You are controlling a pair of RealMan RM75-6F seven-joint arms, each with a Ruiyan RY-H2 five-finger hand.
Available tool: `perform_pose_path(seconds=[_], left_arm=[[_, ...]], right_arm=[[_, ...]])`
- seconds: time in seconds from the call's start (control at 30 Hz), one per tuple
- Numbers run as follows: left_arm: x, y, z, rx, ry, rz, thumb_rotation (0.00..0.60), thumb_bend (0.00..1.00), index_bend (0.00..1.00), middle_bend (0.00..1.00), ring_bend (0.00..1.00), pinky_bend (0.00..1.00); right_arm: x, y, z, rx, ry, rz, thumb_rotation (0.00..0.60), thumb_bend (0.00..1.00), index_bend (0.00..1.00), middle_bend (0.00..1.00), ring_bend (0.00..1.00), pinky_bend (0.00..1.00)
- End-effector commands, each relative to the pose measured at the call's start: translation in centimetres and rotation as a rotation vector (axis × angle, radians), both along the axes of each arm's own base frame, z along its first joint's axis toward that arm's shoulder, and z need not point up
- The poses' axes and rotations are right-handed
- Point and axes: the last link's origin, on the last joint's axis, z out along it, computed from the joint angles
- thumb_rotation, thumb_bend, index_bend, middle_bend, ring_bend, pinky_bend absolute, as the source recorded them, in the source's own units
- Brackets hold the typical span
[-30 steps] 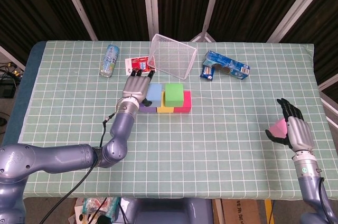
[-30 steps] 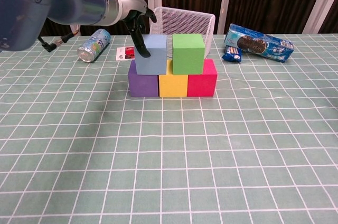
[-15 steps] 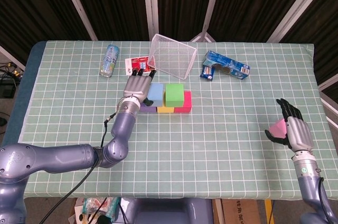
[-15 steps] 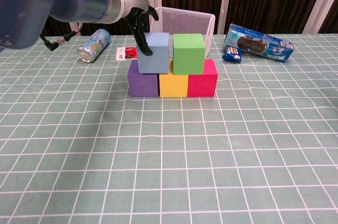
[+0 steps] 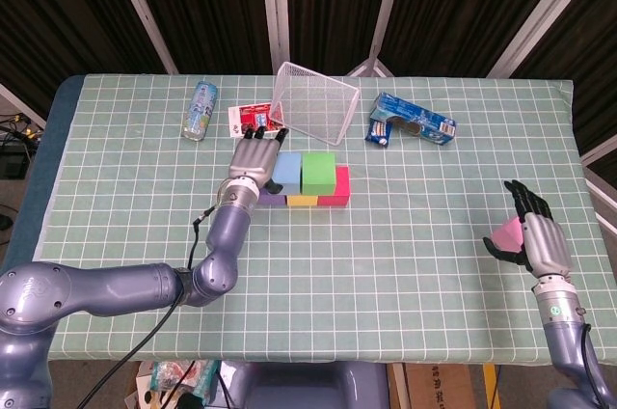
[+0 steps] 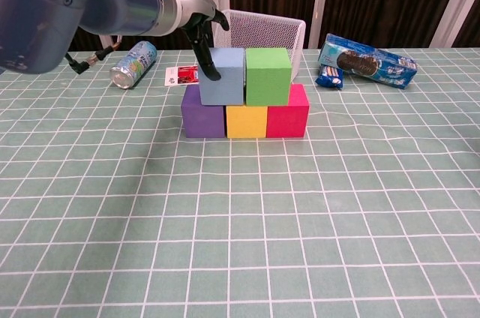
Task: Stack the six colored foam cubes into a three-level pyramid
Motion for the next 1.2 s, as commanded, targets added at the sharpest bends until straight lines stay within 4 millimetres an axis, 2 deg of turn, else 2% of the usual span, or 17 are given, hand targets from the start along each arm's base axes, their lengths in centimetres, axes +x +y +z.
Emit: perform_pose_path(seconds=[0.03,1.2], left_arm=[[0.04,0.0,-0.03,0.0,0.002,-0.002,0.6,0.34,0.04,0.38,0.03,0.05],[0.33,-0.08,-0.62,-0.006,-0.005,-0.001,0.6,0.33,0.03,0.36,0.03,0.05]], right_arm=[[0.01,0.01,-0.03,0.001,0.001,0.0,0.6,0.31,0.0,0.0,0.0,0.0],[0.02,0.07,-0.19,0.011,-0.007,-0.005,0.6,0.31,0.0,0.0,0.0,0.0]])
